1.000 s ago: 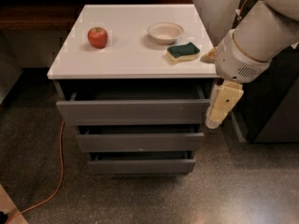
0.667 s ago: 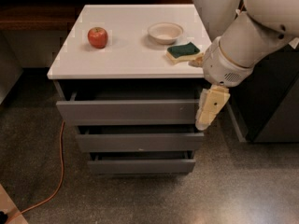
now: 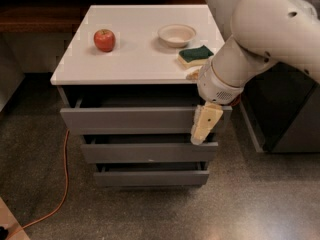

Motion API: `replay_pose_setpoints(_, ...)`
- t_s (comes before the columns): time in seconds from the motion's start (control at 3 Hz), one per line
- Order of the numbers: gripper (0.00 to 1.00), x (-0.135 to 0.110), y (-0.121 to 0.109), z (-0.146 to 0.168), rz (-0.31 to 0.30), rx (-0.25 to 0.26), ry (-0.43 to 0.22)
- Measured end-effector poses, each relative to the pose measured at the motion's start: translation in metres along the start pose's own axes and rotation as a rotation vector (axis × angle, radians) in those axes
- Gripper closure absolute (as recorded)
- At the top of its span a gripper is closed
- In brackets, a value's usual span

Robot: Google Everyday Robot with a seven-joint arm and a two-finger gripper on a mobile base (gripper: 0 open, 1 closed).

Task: Place apple into top drawer

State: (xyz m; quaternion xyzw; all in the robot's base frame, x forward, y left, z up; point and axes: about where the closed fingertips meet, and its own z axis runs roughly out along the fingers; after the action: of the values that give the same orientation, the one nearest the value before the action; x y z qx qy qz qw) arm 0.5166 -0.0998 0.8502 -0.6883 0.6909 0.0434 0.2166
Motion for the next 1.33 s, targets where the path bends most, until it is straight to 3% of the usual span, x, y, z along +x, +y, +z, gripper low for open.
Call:
replay_pose_setpoints(0.33, 0.0, -0.008, -0.009, 0.022, -0.03, 0.044, 0.001)
replay_pose_setpoints(0.67, 0.0, -0.008, -0.009, 0.022, -0.031, 0.045, 0.001)
replay_pose_setpoints(1.33, 0.0, -0.008, -0.016, 0.071, -0.112, 0.015, 0.035)
